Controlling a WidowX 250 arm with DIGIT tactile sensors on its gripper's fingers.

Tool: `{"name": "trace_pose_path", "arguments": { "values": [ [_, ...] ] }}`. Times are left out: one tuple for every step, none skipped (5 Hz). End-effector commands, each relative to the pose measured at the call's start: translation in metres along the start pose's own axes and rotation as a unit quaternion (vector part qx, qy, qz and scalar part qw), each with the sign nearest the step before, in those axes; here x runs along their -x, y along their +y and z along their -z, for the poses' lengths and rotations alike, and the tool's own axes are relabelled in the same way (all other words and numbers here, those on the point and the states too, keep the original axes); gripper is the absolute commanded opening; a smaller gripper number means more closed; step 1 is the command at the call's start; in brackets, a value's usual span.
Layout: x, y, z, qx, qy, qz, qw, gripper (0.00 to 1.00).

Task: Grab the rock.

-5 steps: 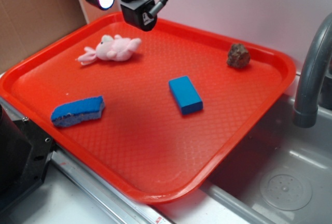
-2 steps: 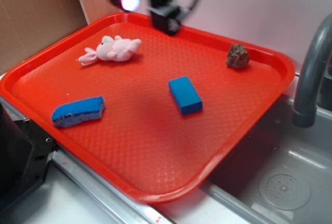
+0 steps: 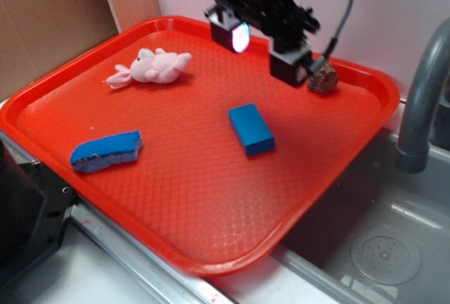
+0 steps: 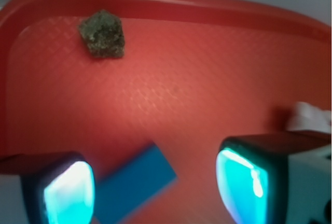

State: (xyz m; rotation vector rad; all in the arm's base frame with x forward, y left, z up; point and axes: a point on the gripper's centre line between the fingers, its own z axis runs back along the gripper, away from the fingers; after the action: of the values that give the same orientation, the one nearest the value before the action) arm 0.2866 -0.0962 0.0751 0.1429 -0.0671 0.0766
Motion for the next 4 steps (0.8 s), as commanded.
{"name": "trace_pose_path", "arguments": {
  "values": [
    [-0.034,0.002,0.008,0.056,-0.061,-0.051,0.995,1.00],
    [-0.057,-0.006,0.021,0.050,-0.049,-0.038,0.997,1.00],
    [-0.077,-0.023,0.035,0.040,-0.042,-0.013,0.998,1.00],
    [-0.091,-0.026,0.040,0.042,-0.041,-0.009,0.998,0.91]
  ]
}}
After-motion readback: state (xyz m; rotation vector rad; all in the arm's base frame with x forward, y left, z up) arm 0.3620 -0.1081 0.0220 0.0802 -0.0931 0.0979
